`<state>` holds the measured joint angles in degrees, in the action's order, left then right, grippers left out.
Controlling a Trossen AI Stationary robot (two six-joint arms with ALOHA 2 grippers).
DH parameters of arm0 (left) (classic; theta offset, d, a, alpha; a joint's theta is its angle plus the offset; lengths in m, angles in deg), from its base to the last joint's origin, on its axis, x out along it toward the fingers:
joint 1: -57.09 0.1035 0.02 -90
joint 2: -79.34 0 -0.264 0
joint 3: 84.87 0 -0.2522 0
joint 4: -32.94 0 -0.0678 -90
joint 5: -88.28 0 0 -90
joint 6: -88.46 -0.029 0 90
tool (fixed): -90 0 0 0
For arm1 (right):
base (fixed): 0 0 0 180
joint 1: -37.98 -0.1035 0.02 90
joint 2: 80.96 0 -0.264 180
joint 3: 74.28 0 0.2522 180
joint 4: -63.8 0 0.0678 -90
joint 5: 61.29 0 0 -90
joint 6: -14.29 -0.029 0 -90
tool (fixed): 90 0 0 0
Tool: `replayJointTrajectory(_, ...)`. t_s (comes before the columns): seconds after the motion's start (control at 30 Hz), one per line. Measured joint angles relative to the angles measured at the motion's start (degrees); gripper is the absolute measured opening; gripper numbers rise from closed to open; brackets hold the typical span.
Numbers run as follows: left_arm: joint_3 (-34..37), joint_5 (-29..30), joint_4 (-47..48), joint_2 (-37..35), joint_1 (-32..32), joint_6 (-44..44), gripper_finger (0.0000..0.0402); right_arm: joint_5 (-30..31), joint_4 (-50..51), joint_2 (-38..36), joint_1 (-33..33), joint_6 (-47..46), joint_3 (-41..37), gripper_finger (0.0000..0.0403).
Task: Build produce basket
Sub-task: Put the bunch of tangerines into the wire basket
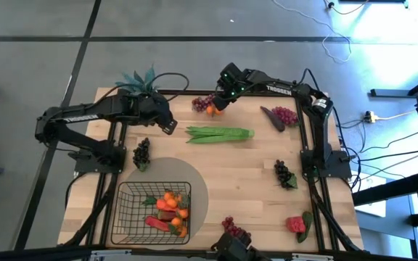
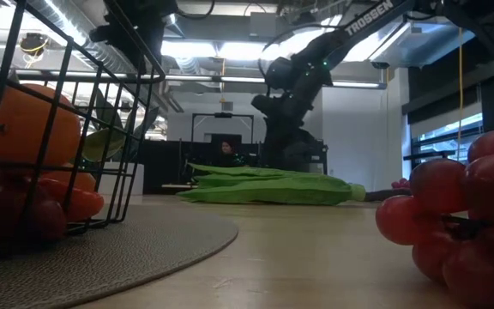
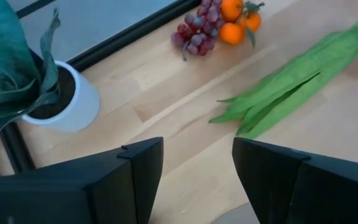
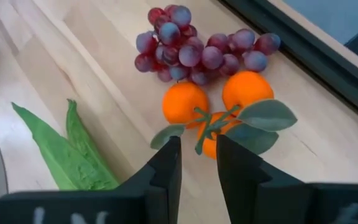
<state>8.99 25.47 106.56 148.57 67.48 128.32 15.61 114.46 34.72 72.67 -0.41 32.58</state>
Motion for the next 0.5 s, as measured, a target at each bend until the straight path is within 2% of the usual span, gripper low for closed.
replayJointTrajectory(0.5, -0.04, -0.08, -0.14, -0.11, -0.02, -1.77, 0.0181, 1.62, 0.06, 3.70, -1.72, 1.66, 0.00, 0.0087)
